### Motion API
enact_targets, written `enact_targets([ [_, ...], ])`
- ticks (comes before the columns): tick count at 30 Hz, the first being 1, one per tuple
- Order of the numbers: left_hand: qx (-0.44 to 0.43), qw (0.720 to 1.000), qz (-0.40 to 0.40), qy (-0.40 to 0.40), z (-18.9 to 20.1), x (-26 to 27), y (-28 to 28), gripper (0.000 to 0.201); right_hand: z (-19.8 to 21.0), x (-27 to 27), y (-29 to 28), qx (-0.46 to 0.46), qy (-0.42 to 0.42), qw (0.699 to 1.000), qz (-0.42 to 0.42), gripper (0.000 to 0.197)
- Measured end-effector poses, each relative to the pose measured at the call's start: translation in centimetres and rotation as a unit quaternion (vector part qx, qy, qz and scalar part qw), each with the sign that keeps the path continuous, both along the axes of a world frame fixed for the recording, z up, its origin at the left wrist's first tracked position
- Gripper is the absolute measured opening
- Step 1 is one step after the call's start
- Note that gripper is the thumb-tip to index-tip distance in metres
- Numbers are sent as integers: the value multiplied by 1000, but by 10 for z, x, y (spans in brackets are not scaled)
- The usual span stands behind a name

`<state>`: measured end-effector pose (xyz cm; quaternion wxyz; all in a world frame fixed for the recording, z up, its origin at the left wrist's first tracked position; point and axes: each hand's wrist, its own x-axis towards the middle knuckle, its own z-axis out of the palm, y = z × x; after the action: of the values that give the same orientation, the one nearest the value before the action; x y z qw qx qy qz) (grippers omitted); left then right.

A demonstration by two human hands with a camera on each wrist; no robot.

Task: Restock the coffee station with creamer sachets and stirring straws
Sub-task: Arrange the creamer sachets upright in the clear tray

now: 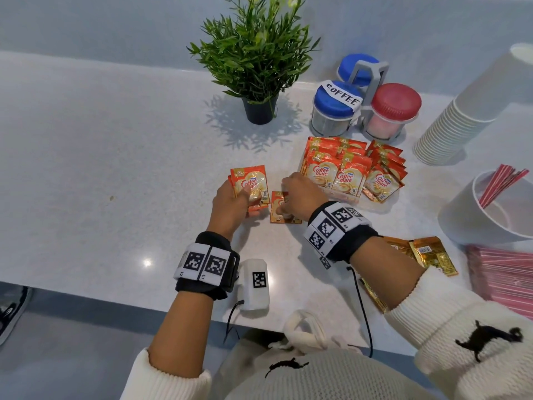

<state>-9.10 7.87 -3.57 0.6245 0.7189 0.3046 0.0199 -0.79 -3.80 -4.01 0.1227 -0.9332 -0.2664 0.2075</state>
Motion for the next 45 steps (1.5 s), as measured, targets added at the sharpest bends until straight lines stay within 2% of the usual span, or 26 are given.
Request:
enact_targets([
  [5,0,1000,-4,4,-3,2,3,15,1,-3,-1,-46,0,999,9,46],
  [9,-18,1000,-8,3,-8,4,4,16,-1,-8,-8,-60,8,998,19,25],
  [12,-7,1000,-16,6,-9,8,2,13,0,-5,-20,-1,72,997,9,30],
  [16,8,999,-34,17,-12,16,-4,13,24,5,-41,120,112,986,33,7],
  [19,12,995,-94,5,-9,21,-17,15,35,13,-55,198,133,971,-12,7],
  [24,-6,982,-189,-29,0,32,-46,26,38,19,-72,246,53,961,-118,19],
  [28,-35,971,-232,-45,2,38,-65,33,36,17,-85,284,26,939,-193,13],
  [31,-1,961,-273,-51,2,45,-80,32,35,16,-97,302,7,922,-240,18],
  [34,12,959,-275,-64,1,52,-93,37,34,18,-111,346,5,892,-291,27],
  [36,31,957,-276,-81,5,58,-103,39,35,20,-123,355,23,884,-305,33],
  [40,92,944,-298,-109,18,76,-121,39,43,27,-143,364,50,885,-285,12],
  [42,125,937,-307,-116,24,89,-129,38,47,34,-154,367,20,878,-306,18],
  [45,178,929,-302,-119,29,109,-133,34,50,45,-166,358,-45,867,-344,12],
])
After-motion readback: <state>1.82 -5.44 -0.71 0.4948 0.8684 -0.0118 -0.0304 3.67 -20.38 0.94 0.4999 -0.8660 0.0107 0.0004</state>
